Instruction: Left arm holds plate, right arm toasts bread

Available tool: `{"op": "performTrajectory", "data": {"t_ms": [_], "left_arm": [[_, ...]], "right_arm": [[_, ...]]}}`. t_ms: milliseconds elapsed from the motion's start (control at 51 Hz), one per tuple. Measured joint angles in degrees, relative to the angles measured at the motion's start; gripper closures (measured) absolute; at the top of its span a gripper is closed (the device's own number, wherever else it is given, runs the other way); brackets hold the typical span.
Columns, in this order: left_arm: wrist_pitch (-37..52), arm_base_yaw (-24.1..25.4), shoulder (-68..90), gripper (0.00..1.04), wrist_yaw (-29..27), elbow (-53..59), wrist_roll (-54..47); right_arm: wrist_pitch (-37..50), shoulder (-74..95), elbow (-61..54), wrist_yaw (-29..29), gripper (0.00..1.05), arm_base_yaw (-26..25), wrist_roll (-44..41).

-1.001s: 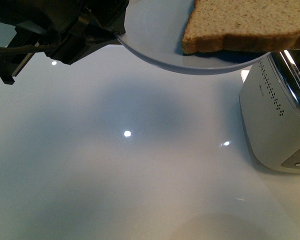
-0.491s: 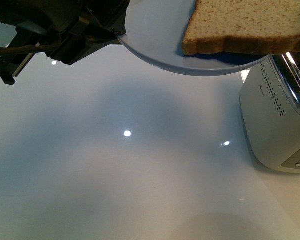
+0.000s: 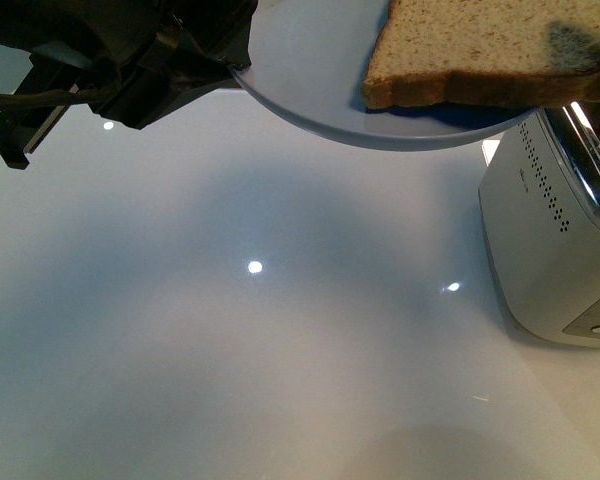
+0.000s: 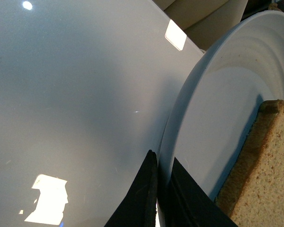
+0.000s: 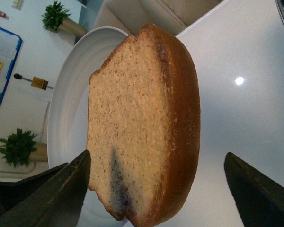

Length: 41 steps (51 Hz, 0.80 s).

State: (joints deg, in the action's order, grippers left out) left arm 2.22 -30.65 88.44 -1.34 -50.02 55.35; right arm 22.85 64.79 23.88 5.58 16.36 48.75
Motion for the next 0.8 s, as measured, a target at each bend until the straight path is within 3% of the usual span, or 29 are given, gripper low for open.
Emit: {"op": "performTrajectory", "data": {"t_ms": [98,451,628,805], "left_arm": [[0.0,0.0,0.0,1.02,0.0,0.0,0.0],[0.0,0.0,0.0,1.02,0.1,0.0,0.0],[0.0,0.0,0.0,1.02,0.1,0.0,0.0],[0.0,0.0,0.0,1.02,0.1,0.0,0.1]], "right_arm": [[0.6,0.1,0.0,0.3,0.45,0.1,1.2],[-0.3,-1.5,0.1,1.4,0.97,-0.3,2.8],[-4.0,-6.7,2.2,1.8,1.02,-2.3,1.0],[-11.3,-14.2,9.7,2.1,1.02,-9.2,-7.6]]}}
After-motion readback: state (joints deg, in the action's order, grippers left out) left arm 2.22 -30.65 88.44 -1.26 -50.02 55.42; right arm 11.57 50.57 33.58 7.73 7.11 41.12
